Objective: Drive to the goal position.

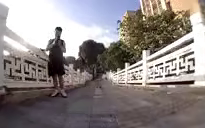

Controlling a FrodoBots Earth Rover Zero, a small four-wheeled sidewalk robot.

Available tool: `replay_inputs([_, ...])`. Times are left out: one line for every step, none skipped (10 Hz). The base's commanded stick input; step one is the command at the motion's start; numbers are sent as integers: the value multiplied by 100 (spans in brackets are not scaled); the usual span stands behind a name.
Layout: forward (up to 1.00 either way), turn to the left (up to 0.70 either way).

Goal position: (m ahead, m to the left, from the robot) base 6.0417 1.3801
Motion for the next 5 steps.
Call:
replay_inputs([45, 0])
replay_inputs([45, 0])
replay_inputs([45, 0])
replay_inputs([45, 0])
replay_inputs([45, 0])
